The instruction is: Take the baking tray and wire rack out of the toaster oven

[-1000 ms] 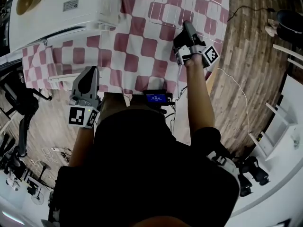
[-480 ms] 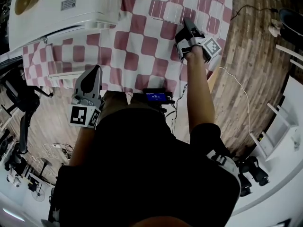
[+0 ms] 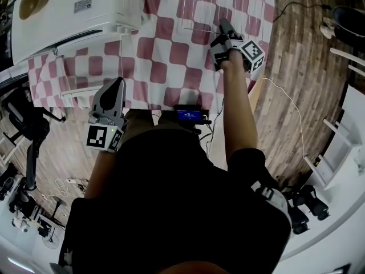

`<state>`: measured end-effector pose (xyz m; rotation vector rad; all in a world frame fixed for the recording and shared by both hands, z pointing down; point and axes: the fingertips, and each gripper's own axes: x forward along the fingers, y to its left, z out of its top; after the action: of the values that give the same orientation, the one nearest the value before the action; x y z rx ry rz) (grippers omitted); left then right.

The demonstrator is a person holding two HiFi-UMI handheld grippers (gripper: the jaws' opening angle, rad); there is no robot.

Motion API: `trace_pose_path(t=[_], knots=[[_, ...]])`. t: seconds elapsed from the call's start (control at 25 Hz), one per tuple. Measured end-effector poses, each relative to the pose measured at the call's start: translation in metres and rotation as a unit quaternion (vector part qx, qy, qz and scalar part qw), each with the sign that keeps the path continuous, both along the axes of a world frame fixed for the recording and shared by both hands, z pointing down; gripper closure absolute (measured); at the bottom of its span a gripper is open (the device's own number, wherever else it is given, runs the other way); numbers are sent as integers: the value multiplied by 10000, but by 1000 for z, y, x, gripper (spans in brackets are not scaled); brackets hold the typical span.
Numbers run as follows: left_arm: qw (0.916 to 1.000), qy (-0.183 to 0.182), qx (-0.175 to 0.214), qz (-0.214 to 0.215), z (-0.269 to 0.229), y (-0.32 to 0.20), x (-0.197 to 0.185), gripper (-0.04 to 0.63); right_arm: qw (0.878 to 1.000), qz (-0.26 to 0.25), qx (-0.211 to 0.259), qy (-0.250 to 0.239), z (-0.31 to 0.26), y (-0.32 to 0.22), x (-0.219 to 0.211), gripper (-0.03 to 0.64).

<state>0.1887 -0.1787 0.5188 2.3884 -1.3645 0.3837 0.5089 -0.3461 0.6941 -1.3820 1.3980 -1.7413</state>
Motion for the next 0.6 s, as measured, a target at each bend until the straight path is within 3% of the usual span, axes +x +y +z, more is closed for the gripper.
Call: trace_pose_path(t=[0.24, 0.6], knots=[[9999, 120, 29, 52, -1, 4, 2, 601, 9968, -30, -630, 491, -1, 19, -1, 329], [9992, 316, 105, 224, -7, 8, 8, 601, 9937, 57, -981, 536, -1, 64, -1, 325]])
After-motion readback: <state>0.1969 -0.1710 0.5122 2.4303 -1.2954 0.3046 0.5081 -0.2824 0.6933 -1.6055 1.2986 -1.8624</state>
